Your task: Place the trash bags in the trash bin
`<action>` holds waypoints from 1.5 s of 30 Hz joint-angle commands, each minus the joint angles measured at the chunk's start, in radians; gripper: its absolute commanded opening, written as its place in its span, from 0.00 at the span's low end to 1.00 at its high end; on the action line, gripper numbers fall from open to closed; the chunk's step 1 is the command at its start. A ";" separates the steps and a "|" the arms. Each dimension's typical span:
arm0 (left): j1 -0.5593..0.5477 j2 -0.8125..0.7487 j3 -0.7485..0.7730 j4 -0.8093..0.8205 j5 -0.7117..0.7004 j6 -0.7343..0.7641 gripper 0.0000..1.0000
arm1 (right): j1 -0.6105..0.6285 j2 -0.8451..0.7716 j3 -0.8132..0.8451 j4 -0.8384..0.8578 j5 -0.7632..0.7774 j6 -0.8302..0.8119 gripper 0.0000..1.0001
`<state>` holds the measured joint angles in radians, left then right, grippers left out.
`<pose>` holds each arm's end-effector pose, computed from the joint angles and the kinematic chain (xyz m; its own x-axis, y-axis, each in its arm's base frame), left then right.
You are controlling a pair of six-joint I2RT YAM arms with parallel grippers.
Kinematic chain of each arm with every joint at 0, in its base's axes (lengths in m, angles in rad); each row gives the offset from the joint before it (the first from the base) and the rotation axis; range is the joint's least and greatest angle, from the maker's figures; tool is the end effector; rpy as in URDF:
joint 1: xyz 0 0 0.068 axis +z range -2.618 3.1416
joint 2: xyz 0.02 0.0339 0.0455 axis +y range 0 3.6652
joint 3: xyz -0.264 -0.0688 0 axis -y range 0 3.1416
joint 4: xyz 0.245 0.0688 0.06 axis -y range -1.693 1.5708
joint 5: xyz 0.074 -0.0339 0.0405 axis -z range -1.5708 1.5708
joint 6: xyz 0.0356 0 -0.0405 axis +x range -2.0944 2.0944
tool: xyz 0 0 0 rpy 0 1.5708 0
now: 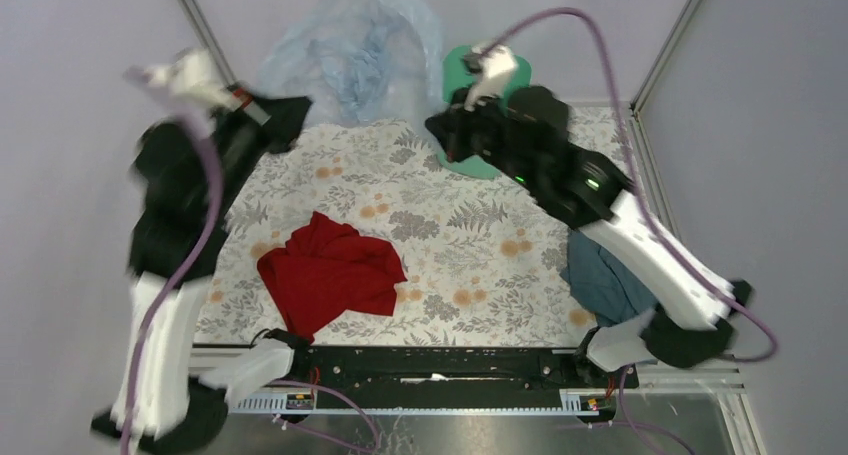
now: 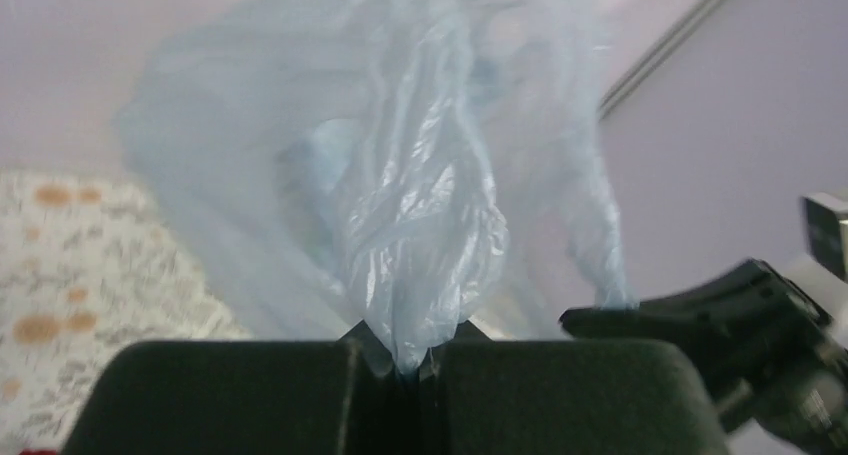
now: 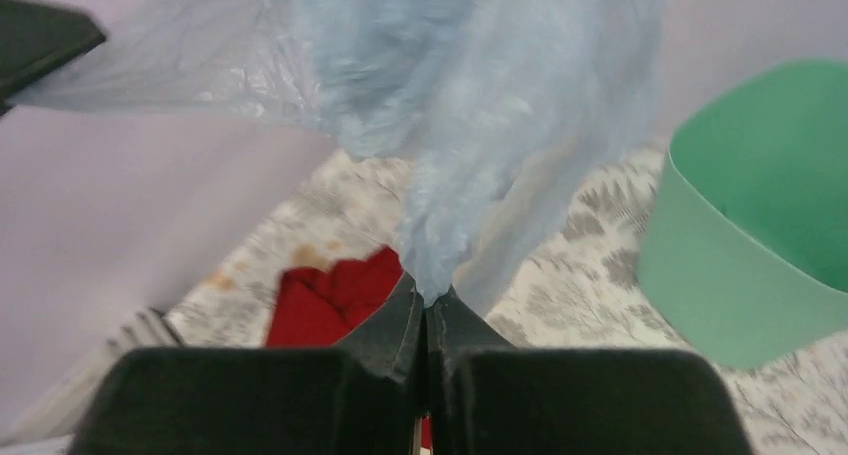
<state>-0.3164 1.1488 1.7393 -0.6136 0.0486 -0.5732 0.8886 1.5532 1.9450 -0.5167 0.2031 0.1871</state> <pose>0.1815 -0.0612 0.5381 -0.2120 -0.5006 -0.8393 0.2880 0.7887 -0.5431 0.2117 0.2492 0.5129 -0.1951 0.0488 -0.9796 -0.6084 0.7774 0.1599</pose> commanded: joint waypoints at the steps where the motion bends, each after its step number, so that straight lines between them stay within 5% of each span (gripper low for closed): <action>1: -0.001 -0.233 -0.276 0.127 -0.097 -0.019 0.00 | 0.020 -0.207 -0.311 0.221 -0.058 0.006 0.00; 5: 0.000 -0.148 -0.632 -0.017 -0.128 -0.057 0.00 | -0.029 -0.173 -0.714 0.308 -0.120 0.121 0.00; 10: 0.000 -0.218 -0.808 0.017 -0.005 -0.064 0.00 | -0.034 -0.180 -0.826 0.274 -0.200 0.193 0.00; 13: 0.000 -0.201 -0.656 0.005 0.054 -0.055 0.00 | -0.033 -0.162 -0.606 0.161 -0.149 0.145 0.00; 18: 0.001 -0.090 -0.151 -0.092 0.081 -0.005 0.00 | -0.035 -0.033 -0.098 -0.084 -0.068 0.032 0.00; 21: 0.001 -0.117 -0.020 -0.062 0.070 0.003 0.00 | -0.034 -0.061 0.031 -0.113 -0.095 0.011 0.00; 26: 0.000 -0.248 -0.291 0.051 0.007 -0.054 0.00 | -0.036 -0.270 -0.340 0.087 -0.064 0.023 0.00; 31: 0.000 -0.213 -0.611 -0.140 -0.148 -0.092 0.00 | -0.055 -0.310 -0.855 0.168 -0.129 0.188 0.00; 34: 0.003 -0.213 -0.692 -0.136 -0.088 -0.073 0.00 | -0.058 -0.281 -0.945 0.186 -0.136 0.237 0.00; 38: 0.004 -0.144 -0.386 -0.062 0.048 -0.001 0.00 | -0.059 -0.167 -0.613 0.090 -0.092 0.116 0.00; 42: 0.002 0.051 0.223 -0.026 0.265 -0.013 0.00 | -0.046 0.059 0.128 -0.189 -0.104 0.007 0.00; 45: 0.002 -0.022 0.200 0.246 0.398 -0.104 0.00 | -0.005 0.090 0.433 -0.223 -0.137 -0.014 0.00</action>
<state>-0.3145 1.2442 1.8519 -0.6975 0.2153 -0.6098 0.8440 1.6650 1.8896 -0.6525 0.0895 0.2523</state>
